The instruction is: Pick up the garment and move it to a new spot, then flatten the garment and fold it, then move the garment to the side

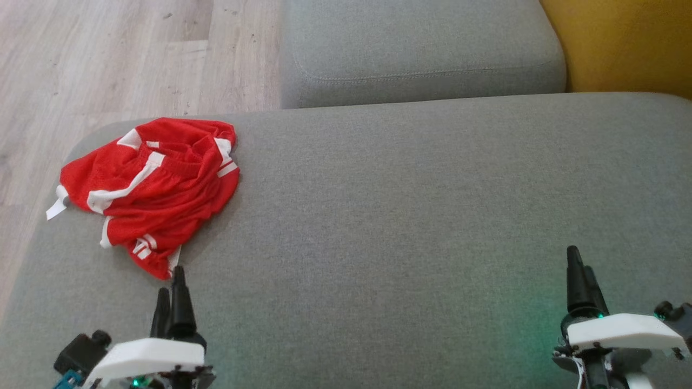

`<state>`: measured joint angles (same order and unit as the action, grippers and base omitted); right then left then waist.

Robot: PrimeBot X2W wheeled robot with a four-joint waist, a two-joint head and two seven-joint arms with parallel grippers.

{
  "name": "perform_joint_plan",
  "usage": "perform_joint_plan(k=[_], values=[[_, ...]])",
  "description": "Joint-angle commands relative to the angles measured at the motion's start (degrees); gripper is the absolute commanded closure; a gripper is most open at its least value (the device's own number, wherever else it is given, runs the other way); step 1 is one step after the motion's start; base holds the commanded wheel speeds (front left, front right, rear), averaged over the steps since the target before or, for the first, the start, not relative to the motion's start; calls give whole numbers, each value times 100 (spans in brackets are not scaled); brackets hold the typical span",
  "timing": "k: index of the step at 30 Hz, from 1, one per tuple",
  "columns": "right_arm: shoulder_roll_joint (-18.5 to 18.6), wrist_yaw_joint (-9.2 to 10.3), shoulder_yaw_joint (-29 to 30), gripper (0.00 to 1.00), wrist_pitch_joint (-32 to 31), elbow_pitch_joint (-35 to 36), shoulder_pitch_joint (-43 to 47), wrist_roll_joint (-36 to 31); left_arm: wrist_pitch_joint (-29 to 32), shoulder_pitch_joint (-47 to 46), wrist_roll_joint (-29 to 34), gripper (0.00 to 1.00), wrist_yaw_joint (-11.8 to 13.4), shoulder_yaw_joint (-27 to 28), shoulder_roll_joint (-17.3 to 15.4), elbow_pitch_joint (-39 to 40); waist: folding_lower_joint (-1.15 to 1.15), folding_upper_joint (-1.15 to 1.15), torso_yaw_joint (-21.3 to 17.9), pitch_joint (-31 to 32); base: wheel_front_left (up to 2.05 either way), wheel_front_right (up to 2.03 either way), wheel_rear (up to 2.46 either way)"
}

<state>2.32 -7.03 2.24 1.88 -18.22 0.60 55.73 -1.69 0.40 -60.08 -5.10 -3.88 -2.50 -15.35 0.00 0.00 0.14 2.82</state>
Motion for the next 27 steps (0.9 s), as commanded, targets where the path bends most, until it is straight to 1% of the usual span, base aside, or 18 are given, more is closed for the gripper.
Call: perform_joint_plan(k=[1, 4, 12, 21, 27], values=[[31, -20, -79, 0, 85, 188, -169, -204, -97, -156, 246, 0, -46, 23, -22, 204, 0, 0, 6, 7, 0, 0, 0], [32, -21, -70, 0, 136, 196, -167, -431, -148, -141, 523, 0, -39, 19, -23, 253, 0, 0, 11, 17, 0, 0, 0], [35, -24, -89, 0, 271, 259, -147, -933, -284, -76, 1014, 0, 191, 20, -25, 381, 0, 0, 8, 50, 0, 0, 0], [38, -27, -387, 0, 423, 232, -87, -1568, -436, -36, 1693, 0, 335, -226, -26, 342, 0, 0, 47, 100, 0, 0, 0], [40, -29, -464, 0, 524, 189, -122, -2089, -539, -50, 2130, 0, 530, -262, -28, 439, 0, 0, 74, 134, 0, 0, 0]])
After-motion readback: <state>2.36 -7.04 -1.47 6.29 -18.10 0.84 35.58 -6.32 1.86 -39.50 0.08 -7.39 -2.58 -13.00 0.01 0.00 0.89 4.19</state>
